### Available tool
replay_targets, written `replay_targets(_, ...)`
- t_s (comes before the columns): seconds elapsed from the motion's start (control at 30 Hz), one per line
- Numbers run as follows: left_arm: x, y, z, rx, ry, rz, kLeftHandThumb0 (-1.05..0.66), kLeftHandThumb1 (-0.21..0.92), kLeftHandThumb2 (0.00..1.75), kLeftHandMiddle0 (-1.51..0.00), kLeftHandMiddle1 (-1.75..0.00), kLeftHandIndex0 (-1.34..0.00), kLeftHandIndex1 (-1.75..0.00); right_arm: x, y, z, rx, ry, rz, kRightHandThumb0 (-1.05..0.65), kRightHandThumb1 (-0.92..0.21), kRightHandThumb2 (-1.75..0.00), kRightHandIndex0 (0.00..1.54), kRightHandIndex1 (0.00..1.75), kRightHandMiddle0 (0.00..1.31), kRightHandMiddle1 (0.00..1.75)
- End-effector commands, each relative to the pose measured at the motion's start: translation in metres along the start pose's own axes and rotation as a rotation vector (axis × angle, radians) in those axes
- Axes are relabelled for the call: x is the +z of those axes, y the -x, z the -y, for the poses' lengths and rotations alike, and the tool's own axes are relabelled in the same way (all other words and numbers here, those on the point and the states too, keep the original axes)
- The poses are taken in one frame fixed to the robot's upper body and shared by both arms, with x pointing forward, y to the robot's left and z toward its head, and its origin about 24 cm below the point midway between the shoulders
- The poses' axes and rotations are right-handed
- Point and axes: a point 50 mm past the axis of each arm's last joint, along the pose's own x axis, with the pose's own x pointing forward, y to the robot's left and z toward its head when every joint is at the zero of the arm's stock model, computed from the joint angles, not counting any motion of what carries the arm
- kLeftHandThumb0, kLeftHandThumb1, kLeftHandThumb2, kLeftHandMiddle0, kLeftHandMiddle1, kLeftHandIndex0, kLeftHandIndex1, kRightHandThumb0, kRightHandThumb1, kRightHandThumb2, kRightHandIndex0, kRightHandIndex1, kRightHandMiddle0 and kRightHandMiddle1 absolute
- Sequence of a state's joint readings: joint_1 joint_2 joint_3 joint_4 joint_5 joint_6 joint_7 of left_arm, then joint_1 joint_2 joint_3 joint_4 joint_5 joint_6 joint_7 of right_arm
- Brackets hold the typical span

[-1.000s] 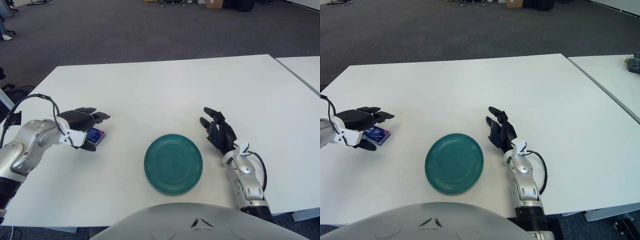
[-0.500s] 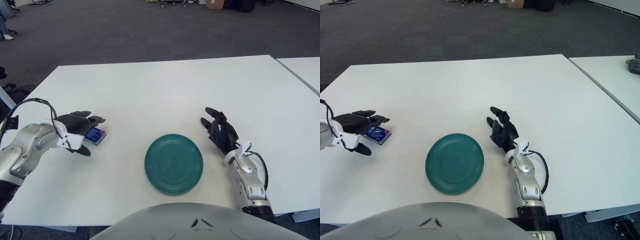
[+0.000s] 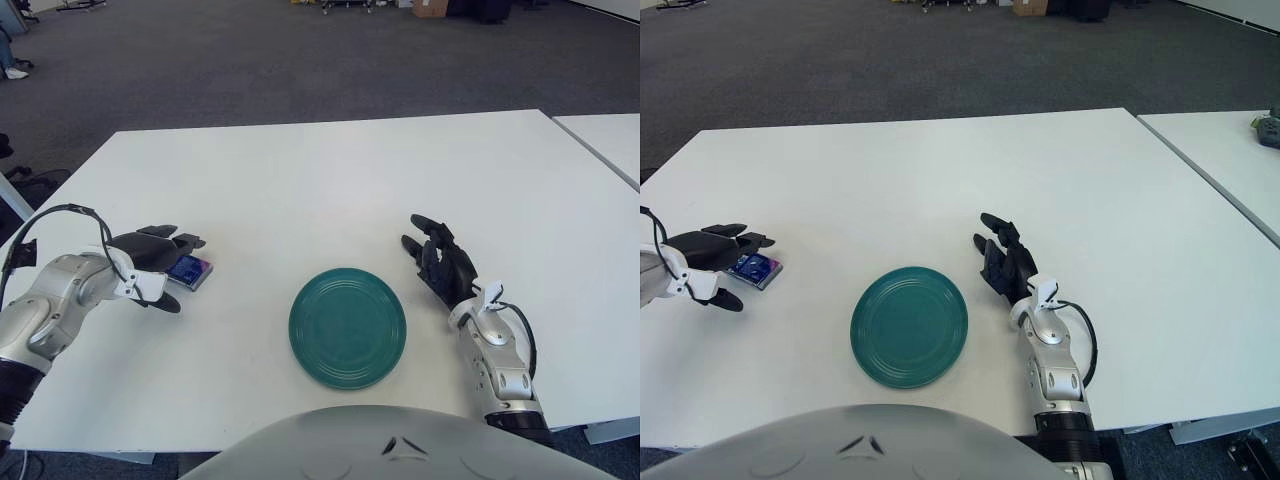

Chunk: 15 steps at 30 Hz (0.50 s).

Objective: Put the gum into the plate.

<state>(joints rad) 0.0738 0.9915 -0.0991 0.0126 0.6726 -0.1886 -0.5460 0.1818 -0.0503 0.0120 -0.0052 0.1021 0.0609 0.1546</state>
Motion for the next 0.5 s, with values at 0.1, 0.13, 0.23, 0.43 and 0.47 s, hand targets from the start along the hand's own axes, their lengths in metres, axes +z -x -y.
replay_targets(0.1, -0.003, -0.003, -0.002, 0.021, -0.003, -0.019, -0.9, 0.88, 0.03, -0.14, -0.03, 0.0, -0.6, -0.029, 0.01, 0.01, -0.049, 0.008, -0.159, -0.76, -0.92, -0.84, 0.24, 0.0, 0.0, 0.64)
replay_targets(0.13, -0.004, -0.003, -0.001, 0.019, 0.0, -0.025, -0.9, 0.88, 0.03, -0.14, -0.03, 0.0, -0.6, -0.029, 0.01, 0.011, -0.045, 0.007, -0.153, -0.76, -0.92, -0.84, 0.24, 0.0, 0.0, 0.64)
replay_targets(0.23, -0.005, -0.005, 0.001, 0.018, 0.003, -0.034, -0.86, 0.87, 0.02, -0.15, -0.03, 0.0, -0.64, -0.028, 0.009, 0.013, -0.038, 0.005, -0.142, -0.76, -0.92, -0.84, 0.23, 0.0, 0.0, 0.63)
replay_targets(0.43, -0.006, -0.009, 0.002, 0.017, 0.018, -0.052, -0.69, 0.82, 0.0, -0.17, -0.03, 0.0, -0.72, -0.026, 0.01, 0.019, -0.018, 0.002, -0.136, -0.76, -0.92, -0.85, 0.2, 0.0, 0.0, 0.56)
replay_targets(0.47, -0.005, -0.009, 0.002, 0.016, 0.023, -0.054, -0.68, 0.82, 0.01, -0.17, -0.03, 0.0, -0.74, -0.025, 0.01, 0.02, -0.017, 0.0, -0.137, -0.76, -0.92, -0.85, 0.2, 0.0, 0.0, 0.55)
